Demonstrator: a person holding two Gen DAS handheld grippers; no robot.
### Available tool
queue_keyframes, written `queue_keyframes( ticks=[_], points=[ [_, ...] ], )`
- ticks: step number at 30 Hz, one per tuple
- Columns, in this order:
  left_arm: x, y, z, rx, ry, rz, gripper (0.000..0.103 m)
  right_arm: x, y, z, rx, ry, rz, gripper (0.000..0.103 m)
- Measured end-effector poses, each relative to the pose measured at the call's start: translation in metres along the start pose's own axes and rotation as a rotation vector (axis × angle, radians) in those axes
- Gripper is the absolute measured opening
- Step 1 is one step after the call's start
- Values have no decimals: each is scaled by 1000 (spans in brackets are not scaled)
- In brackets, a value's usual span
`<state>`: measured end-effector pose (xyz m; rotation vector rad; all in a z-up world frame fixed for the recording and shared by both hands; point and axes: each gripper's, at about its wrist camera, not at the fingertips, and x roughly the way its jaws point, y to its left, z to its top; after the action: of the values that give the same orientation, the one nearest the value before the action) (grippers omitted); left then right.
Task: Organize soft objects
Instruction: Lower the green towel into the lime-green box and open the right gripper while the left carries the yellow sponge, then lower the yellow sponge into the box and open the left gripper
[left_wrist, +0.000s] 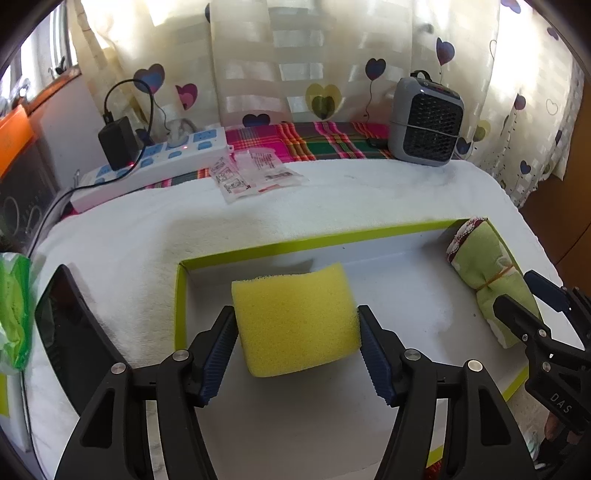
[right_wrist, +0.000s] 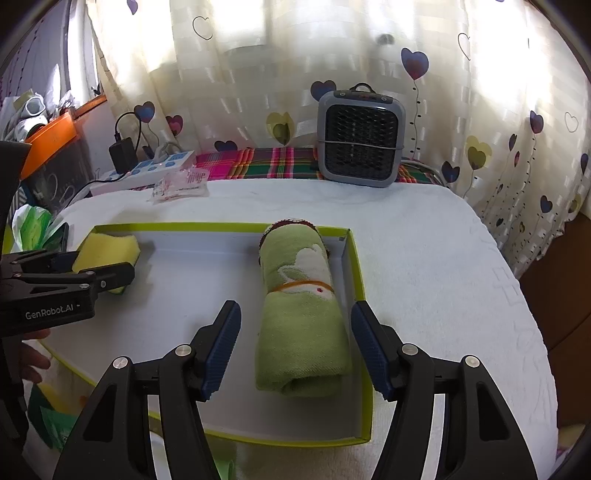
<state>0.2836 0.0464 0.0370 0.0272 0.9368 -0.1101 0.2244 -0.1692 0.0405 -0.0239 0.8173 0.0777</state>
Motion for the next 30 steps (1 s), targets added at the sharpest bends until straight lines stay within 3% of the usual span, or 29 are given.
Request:
queue_keyframes(
  ticks=[17, 30],
  points=[
    [-15, 5, -2, -8, -27, -17, 67, -8, -5, -3, 31, -20, 15, 63],
    [-66, 12, -31, -11, -80, -8, 67, -40, -8, -15, 44, -54, 21, 63]
  ],
)
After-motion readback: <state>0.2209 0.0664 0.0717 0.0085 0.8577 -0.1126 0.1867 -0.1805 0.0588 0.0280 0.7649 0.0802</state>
